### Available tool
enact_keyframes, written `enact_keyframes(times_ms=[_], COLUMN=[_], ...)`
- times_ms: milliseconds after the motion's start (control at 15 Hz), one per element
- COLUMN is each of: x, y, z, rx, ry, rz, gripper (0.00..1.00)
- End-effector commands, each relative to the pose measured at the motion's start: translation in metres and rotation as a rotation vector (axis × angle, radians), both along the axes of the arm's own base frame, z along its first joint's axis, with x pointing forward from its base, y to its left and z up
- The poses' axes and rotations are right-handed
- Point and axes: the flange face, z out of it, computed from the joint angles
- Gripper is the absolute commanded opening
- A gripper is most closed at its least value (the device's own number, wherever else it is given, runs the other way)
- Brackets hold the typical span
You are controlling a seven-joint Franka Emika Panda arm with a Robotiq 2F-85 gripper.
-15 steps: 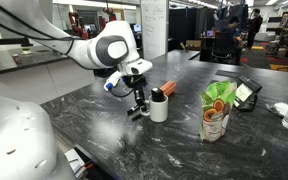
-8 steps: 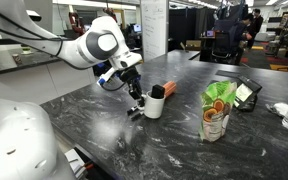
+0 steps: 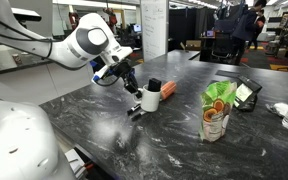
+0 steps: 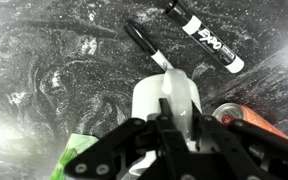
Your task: Move the cup to the left
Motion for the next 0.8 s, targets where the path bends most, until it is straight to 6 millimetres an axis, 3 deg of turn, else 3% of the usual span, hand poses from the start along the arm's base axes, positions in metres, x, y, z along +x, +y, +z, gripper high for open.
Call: enact_keyframes(times_ms=[0,333,733], x=[0.004,0.004,0.019], y=[0.023,0.06,0.088], z=[0.001,-0.002,-0.003], rx=[0.022,-0.007,-0.041], ry=[0.025,0.046,0.024], rz=[0.168,0.411,0.634], gripper=[0.04,0.04,0.04])
